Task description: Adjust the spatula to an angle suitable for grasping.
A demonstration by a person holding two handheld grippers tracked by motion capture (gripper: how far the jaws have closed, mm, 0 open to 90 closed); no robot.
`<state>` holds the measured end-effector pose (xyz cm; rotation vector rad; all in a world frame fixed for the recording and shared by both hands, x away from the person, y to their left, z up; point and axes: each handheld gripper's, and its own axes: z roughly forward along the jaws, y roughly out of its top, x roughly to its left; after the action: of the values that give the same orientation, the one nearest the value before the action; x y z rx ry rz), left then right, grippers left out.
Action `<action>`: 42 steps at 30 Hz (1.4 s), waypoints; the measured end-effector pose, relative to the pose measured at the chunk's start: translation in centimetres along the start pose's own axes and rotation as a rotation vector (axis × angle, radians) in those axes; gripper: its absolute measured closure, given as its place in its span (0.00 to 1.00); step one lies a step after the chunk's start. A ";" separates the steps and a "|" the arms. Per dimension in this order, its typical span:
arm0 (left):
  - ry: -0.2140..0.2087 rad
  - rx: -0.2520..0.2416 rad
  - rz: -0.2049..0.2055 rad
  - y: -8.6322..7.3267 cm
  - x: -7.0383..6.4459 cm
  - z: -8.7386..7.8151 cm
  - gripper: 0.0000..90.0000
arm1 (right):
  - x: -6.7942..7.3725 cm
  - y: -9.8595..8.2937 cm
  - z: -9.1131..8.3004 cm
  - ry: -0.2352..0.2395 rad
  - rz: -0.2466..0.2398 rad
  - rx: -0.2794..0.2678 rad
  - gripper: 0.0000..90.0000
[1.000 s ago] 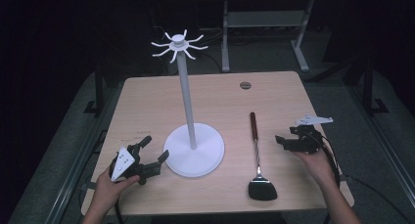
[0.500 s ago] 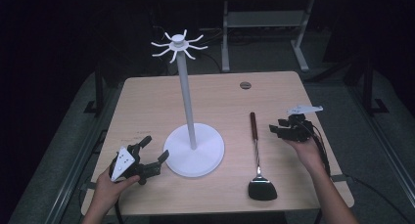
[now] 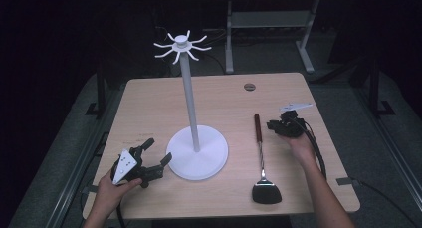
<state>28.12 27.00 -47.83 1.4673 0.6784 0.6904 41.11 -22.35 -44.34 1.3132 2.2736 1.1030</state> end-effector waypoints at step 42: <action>-0.008 -0.001 -0.001 0.0 0.0 0.0 0.16 | 3.0 -0.1 3.4 0.106 -0.085 0.110 1.00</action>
<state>28.14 26.97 -47.83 1.4682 0.6719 0.6838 41.43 -18.23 -46.30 1.2110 2.4746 1.0561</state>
